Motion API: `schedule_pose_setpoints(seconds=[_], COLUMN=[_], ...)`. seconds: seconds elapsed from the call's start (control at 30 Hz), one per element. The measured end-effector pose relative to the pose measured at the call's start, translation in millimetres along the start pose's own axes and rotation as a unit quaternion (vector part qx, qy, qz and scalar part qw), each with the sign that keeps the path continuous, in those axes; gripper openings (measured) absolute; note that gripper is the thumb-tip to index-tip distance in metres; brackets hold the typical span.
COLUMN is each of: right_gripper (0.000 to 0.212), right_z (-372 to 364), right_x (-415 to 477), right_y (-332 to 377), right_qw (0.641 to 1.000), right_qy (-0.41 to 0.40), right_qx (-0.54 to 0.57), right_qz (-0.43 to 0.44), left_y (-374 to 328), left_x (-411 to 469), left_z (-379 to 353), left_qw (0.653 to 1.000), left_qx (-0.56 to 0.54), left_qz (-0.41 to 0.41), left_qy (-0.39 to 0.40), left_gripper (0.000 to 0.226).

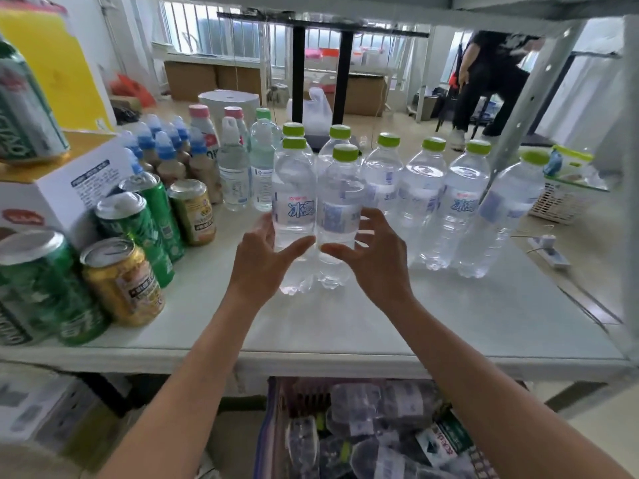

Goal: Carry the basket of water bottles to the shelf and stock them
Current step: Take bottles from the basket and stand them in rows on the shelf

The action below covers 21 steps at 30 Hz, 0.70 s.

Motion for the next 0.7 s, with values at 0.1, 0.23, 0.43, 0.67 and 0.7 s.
schedule_pose_setpoints(seconds=[0.1,0.23,0.43,0.67,0.7], right_gripper=[0.073,0.073,0.076,0.064,0.046], right_z=[-9,-15,-18,24,38], right_x=[4,5,6,-42,-56], right_y=[-2,-5,-8,12,14], right_qw=[1.0,0.999,0.997,0.98,0.982], right_qy=[-0.017,-0.032,-0.031,0.067,0.077], right_qx=[-0.001,-0.021,-0.069,-0.186,-0.168], right_qz=[0.007,0.013,0.029,-0.037,-0.039], left_y=[5,16,29,39,38], left_x=[1,5,4,-9,-10], left_z=[4,6,2,-2,-1], left_qw=[1.0,1.0,0.999,0.996,0.995], left_qx=[0.017,0.022,-0.022,0.087,0.092], left_qz=[-0.014,-0.006,-0.018,0.011,0.016], left_qy=[-0.006,-0.001,-0.018,0.028,0.031], left_gripper=[0.059,0.07,0.072,0.075,0.073])
Point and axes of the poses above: each hand's wrist, its own x-axis towards the middle knuckle, its own z-axis out of the back of the hand, y = z × x, the point moved 5 cm from there along x, towards the middle knuckle, and after that the axes turned 11 degrees about -z, right-handed, at the moved point
